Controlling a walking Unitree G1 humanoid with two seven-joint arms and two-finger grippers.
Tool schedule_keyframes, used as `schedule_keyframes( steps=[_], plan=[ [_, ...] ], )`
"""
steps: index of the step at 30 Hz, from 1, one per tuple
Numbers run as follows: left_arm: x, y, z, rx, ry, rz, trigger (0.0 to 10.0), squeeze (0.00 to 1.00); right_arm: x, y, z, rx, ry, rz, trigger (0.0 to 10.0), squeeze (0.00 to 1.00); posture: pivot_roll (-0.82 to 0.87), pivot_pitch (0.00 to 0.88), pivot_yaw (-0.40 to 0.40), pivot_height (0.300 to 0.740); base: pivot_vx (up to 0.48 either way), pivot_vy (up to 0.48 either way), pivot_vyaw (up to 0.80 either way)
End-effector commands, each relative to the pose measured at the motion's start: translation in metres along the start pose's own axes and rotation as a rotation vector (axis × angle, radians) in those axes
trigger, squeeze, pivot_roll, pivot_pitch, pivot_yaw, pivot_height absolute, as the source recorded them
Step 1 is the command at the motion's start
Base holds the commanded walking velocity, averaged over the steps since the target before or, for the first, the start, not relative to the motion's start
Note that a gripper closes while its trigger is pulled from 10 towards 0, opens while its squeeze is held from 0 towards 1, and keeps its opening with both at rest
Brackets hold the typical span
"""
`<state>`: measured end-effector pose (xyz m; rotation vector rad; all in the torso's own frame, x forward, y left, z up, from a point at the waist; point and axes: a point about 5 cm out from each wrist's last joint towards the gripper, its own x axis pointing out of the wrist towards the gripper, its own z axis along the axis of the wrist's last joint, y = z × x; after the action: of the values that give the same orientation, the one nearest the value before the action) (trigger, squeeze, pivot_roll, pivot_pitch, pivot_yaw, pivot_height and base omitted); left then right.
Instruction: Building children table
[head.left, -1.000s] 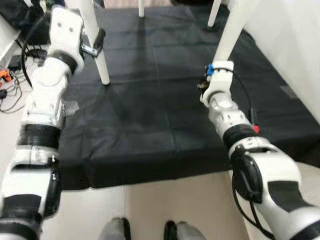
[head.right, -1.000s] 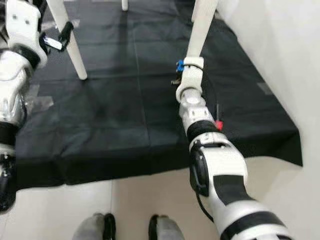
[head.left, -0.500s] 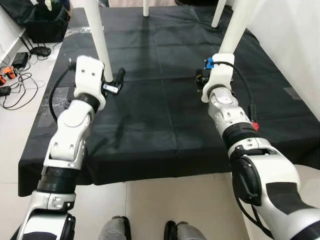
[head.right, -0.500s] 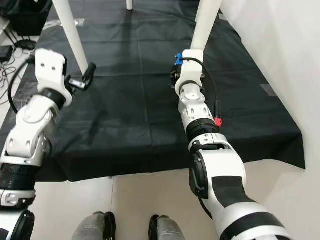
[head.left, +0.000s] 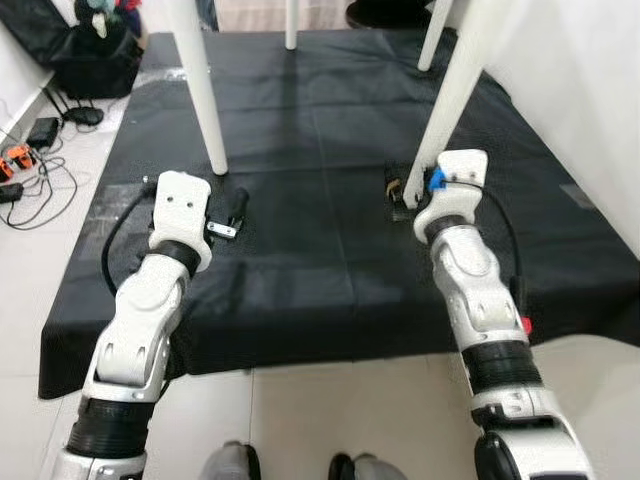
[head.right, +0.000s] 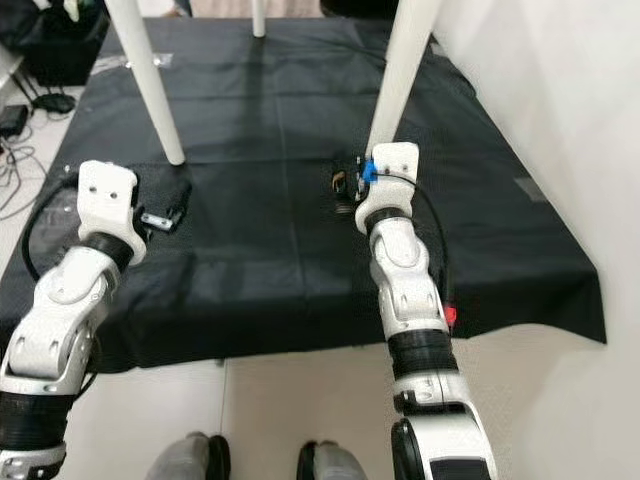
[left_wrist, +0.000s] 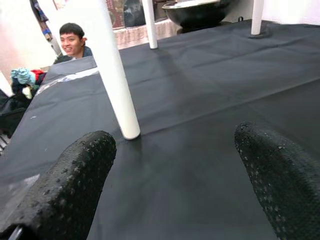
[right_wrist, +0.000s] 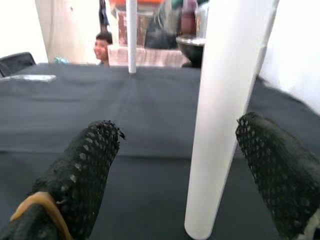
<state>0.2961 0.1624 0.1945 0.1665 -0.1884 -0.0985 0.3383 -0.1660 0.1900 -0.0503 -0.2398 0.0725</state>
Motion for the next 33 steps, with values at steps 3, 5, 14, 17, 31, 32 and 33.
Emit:
schedule_keyframes(
  steps=[3, 5, 14, 17, 31, 32, 33],
  plan=[
    [-0.028, -0.009, -0.012, 0.01, 0.025, -0.043, 10.0, 0.0, -0.028, -0.002, -0.015, -0.021, 0.011, 0.06, 10.0, 0.0, 0.03, 0.037, -0.042, 0.74, 0.0, 0.0, 0.0],
    [-0.028, -0.009, -0.012, 0.01, 0.025, -0.043, 10.0, 0.0, -0.028, -0.002, -0.015, -0.021, 0.011, 0.06, 10.0, 0.0, 0.03, 0.037, -0.042, 0.74, 0.0, 0.0, 0.0],
    [-0.062, 0.002, -0.04, 0.026, 0.134, -0.003, 10.0, 0.0, -0.065, -0.005, -0.036, -0.02, 0.14, 0.116, 10.0, 0.0, 0.02, 0.022, -0.044, 0.74, 0.0, 0.0, 0.0],
    [-0.068, -0.002, -0.042, 0.011, 0.145, -0.001, 10.0, 0.0, -0.076, 0.003, -0.038, 0.001, 0.173, 0.144, 10.0, 0.0, 0.02, 0.022, -0.042, 0.74, 0.0, 0.0, 0.0],
    [-0.086, -0.036, -0.051, -0.089, 0.212, -0.056, 10.0, 0.0, -0.099, 0.027, -0.048, 0.026, 0.246, 0.223, 10.0, 0.0, 0.02, 0.03, -0.041, 0.74, 0.0, 0.0, 0.0],
    [-0.088, -0.039, -0.053, -0.106, 0.223, -0.059, 10.0, 0.0, -0.099, 0.028, -0.048, 0.019, 0.247, 0.231, 10.0, 0.0, 0.02, 0.03, -0.041, 0.74, 0.0, 0.0, 0.0],
    [-0.088, -0.039, -0.053, -0.106, 0.223, -0.059, 10.0, 0.0, -0.099, 0.028, -0.048, 0.019, 0.247, 0.231, 10.0, 0.0, 0.02, 0.03, -0.041, 0.74, 0.0, 0.0, 0.0]
  ],
)
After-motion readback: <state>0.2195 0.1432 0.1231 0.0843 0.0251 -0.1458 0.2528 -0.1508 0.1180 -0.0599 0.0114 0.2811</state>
